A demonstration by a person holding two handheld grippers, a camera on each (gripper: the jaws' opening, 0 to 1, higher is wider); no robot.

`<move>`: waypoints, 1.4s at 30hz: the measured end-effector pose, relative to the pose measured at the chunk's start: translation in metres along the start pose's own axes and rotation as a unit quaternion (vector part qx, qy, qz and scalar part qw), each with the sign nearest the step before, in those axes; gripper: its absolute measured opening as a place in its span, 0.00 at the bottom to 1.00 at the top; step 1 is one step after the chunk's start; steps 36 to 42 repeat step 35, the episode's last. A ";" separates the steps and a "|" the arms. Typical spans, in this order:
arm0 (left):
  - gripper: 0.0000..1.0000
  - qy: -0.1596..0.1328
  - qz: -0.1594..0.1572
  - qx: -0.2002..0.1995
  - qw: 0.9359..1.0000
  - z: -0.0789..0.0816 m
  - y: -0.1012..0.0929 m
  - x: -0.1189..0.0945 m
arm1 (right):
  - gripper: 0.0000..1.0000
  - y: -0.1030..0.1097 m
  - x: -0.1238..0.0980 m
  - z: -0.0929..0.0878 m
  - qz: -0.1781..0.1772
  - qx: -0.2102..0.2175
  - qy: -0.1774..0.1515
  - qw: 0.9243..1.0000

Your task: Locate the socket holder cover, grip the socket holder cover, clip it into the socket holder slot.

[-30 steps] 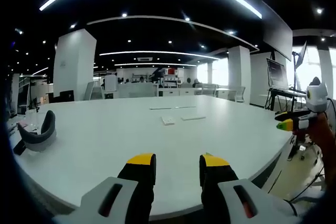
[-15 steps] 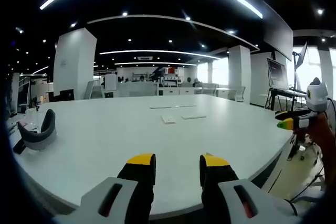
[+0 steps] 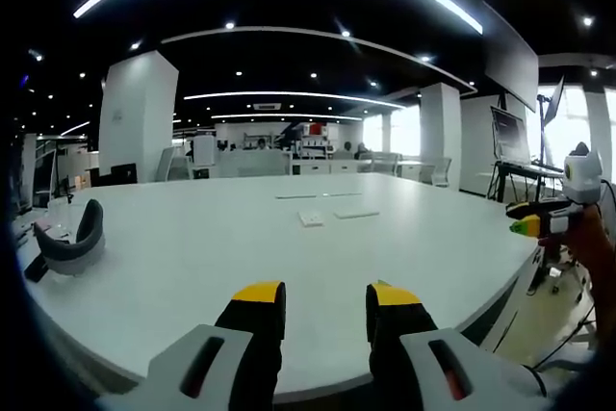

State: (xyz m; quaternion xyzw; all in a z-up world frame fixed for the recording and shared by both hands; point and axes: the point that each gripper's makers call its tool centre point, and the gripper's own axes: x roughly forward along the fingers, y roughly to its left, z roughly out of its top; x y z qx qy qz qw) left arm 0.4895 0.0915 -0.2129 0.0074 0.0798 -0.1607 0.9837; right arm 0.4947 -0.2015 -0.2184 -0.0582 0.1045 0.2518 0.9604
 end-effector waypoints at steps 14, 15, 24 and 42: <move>0.34 -0.001 0.001 0.001 1.000 0.001 0.001 0.000 | 0.44 -0.002 0.001 -0.003 -0.003 -0.005 0.007 1.000; 0.34 -0.001 0.001 0.001 1.000 0.000 0.000 0.000 | 0.44 -0.003 0.001 -0.003 -0.003 -0.006 0.007 1.000; 0.34 0.000 0.001 -0.001 1.000 -0.003 -0.006 -0.002 | 0.43 -0.003 -0.001 -0.007 -0.006 -0.006 0.010 1.000; 0.34 0.004 -0.004 0.001 1.000 -0.005 -0.006 -0.001 | 0.43 -0.003 -0.002 -0.007 -0.008 -0.007 0.012 1.000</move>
